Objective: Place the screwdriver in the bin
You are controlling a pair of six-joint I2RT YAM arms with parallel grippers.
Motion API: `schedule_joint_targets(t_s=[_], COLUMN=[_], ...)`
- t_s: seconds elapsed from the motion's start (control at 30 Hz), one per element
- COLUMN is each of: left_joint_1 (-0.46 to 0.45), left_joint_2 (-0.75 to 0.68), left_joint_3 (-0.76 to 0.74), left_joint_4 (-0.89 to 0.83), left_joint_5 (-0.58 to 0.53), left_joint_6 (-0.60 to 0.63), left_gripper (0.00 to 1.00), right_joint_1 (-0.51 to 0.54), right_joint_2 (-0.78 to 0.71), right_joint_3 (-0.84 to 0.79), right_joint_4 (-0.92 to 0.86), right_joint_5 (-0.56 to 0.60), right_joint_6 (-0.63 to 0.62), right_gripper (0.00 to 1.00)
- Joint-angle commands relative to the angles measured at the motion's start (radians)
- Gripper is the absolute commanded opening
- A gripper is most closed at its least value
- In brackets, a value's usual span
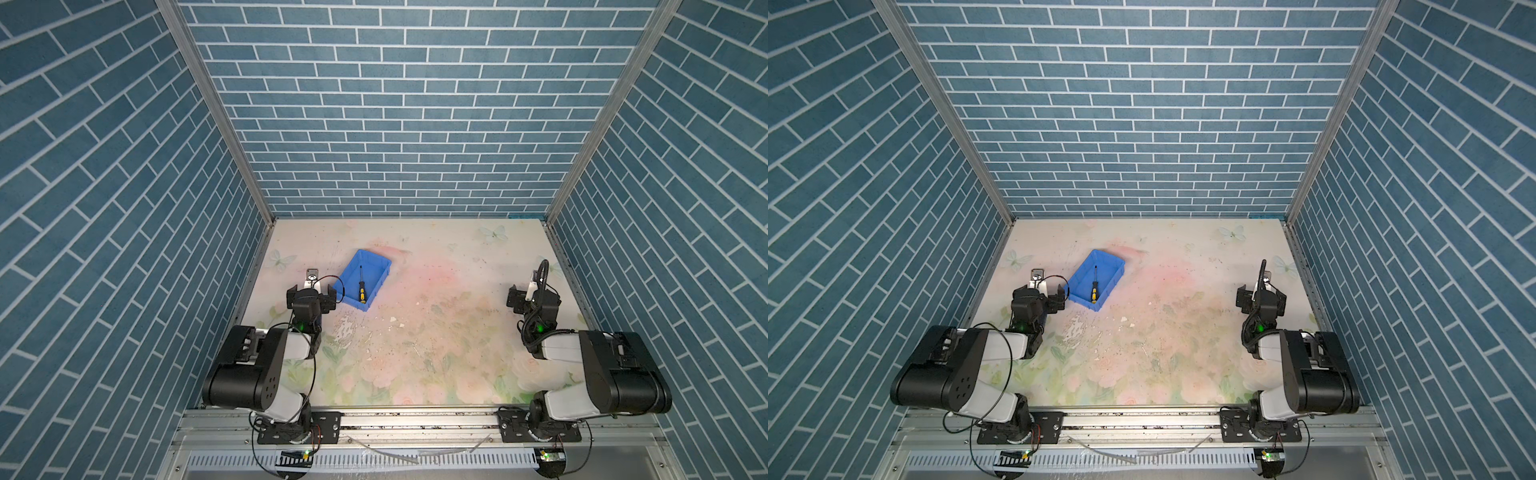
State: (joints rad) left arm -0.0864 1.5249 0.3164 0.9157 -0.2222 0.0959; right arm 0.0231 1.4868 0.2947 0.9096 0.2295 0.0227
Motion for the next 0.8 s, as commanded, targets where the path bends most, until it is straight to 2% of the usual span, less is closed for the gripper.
schedule_joint_targets(t_s=[0.0,0.07,0.3,0.77], left_joint_1=[0.02,0.028,0.036,0.034], left_joint_2=[0.01,0.005,0.009,0.009], left_joint_3=[0.024,0.047,0.055,0.057], left_joint_4=[0.05,-0.005,-0.014,-0.015], left_joint_5=[0.046,0.042,0.044,0.044], left_joint_6=[-0.021,-0.036,-0.041,-0.038], left_gripper=[1.0,1.0,1.0,1.0], right_joint_1=[-0.017,-0.023,-0.04,-0.048], right_joint_2=[0.053,0.039,0.049,0.05], right_joint_3=[0.012,0.031,0.096,0.096], right_joint_4=[0.128,0.068,-0.043,-0.042], right_joint_5=[-0.054,-0.064,-0.085,-0.096], right_joint_6=[0.024,0.031,0.044,0.049], right_gripper=[0.99,0.99,0.99,0.99])
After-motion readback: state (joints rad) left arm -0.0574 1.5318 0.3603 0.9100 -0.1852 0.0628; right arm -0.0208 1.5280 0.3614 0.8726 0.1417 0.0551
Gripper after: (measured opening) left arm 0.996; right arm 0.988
